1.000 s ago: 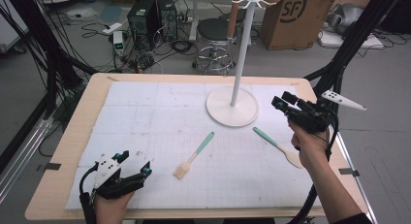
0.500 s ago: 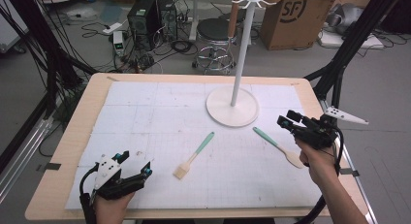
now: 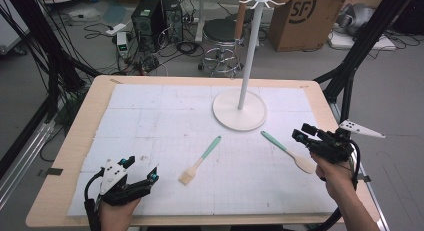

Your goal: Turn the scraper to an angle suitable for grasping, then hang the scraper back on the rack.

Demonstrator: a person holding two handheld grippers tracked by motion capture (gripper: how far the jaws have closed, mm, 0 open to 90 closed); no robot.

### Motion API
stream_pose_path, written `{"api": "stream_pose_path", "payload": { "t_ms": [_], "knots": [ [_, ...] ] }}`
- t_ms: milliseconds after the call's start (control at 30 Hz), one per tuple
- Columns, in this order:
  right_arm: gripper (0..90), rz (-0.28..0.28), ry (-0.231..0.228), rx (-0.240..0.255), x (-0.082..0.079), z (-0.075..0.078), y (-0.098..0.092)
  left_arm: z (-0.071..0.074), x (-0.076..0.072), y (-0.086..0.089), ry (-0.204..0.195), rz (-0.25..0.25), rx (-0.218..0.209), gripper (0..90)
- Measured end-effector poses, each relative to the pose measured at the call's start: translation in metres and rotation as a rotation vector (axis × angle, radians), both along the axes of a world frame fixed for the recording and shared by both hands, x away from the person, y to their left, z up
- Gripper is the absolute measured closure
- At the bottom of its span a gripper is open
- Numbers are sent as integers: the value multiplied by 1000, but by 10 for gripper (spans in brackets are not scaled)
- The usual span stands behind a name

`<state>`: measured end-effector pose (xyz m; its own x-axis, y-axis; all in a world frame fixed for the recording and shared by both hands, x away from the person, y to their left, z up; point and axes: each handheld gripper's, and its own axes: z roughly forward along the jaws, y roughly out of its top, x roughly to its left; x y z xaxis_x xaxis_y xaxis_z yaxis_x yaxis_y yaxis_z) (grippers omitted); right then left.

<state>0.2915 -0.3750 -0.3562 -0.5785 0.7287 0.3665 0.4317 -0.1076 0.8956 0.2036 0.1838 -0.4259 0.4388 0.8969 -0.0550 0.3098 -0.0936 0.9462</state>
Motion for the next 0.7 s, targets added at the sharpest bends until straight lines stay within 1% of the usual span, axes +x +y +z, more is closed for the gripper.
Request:
{"api": "stream_pose_path", "payload": {
  "t_ms": [133, 233, 267, 367, 433, 500, 533, 567, 600, 633, 667, 700],
  "knots": [
    [326, 10, 13, -5, 0, -1, 1, 1, -1, 1, -4, 2, 0, 197],
    [290, 16, 45, -5, 2, -4, 0, 1, -3, 2, -8, 4, -2, 197],
    [279, 12, 58, -4, 3, -5, 0, 1, -4, 2, -9, 6, -2, 197],
    [263, -4, 71, 3, 3, -8, -1, 2, -5, 3, -10, 9, -2, 197],
    [262, -1, 82, -1, 5, -10, -2, 2, -6, 3, -10, 10, -1, 197],
    [261, -7, 83, -13, 6, -12, -2, 1, -6, 4, -12, 16, -2, 197],
    [261, -2, 94, -12, 7, -13, -3, 1, -6, 4, -13, 18, -6, 197],
    [262, -3, 94, -21, 9, -15, -3, 1, -6, 4, -11, 18, -2, 197],
    [266, -3, 117, -25, 12, -17, -4, 1, -6, 5, -10, 18, -1, 197],
    [289, 1, 138, -33, 14, -19, -4, 1, -6, 4, -10, 17, 1, 197],
    [314, -15, 137, -52, 15, -22, -5, 1, -6, 4, -10, 19, 1, 197],
    [318, -23, 141, -56, 16, -23, -6, 1, -6, 4, -9, 17, 1, 197]
  ]
}}
